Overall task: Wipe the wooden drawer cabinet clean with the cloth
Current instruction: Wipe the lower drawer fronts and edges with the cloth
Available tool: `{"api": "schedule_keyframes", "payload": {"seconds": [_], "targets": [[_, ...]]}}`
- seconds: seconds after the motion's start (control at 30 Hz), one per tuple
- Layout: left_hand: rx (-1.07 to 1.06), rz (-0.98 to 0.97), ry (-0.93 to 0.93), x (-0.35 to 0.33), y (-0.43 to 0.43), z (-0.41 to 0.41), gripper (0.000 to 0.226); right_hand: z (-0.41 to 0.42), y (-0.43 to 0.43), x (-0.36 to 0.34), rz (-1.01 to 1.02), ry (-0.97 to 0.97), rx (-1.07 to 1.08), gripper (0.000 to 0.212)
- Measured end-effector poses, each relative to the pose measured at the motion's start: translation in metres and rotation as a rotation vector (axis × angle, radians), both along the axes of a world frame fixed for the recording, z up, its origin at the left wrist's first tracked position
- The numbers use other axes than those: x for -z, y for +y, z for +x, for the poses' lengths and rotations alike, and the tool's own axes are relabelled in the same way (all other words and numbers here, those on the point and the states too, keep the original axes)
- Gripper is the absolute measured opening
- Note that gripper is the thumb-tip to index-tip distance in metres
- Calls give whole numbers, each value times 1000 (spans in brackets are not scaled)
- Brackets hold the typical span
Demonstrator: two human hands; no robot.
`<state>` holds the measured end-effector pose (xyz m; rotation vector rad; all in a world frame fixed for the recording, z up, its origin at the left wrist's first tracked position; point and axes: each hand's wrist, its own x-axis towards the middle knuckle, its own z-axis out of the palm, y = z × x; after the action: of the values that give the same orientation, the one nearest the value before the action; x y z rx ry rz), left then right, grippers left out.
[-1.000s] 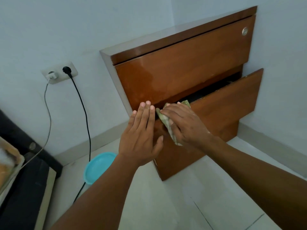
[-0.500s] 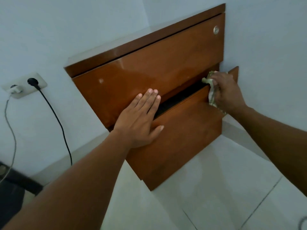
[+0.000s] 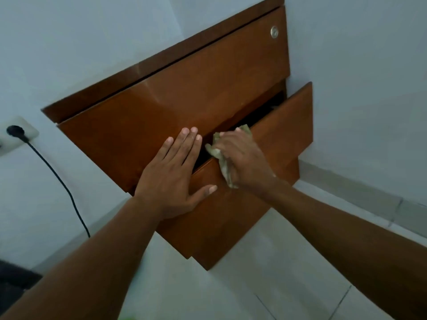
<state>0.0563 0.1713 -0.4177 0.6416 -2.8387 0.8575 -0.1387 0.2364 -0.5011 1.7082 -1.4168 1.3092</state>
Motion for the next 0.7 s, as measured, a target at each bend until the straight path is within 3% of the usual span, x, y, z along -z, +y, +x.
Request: {"api": "schedule_keyframes", "payload": {"seconds": [0.13,0.23,0.37,0.53,0.6,0.7], "targets": [[7,-5,-4,1,-1,0,107,-69,-9,0,-36,-109,111,37],[1,-13,-4,1,-2,-1,107,-123,-9,1,43,-215,201,29],[-1,-24,0,1,1,-1,105,-159,0,-17,100,-446,294,37],[11,-140,8,-1,-3,0,87,-106,10,-33,-228,-1071,329,35],[6,-210,7,-1,-8,1,83,-58,10,-24,-306,-1138,212,33],[6,-296,-30,-1,-16,2,79,16,0,5,-253,-1056,97,30]]}}
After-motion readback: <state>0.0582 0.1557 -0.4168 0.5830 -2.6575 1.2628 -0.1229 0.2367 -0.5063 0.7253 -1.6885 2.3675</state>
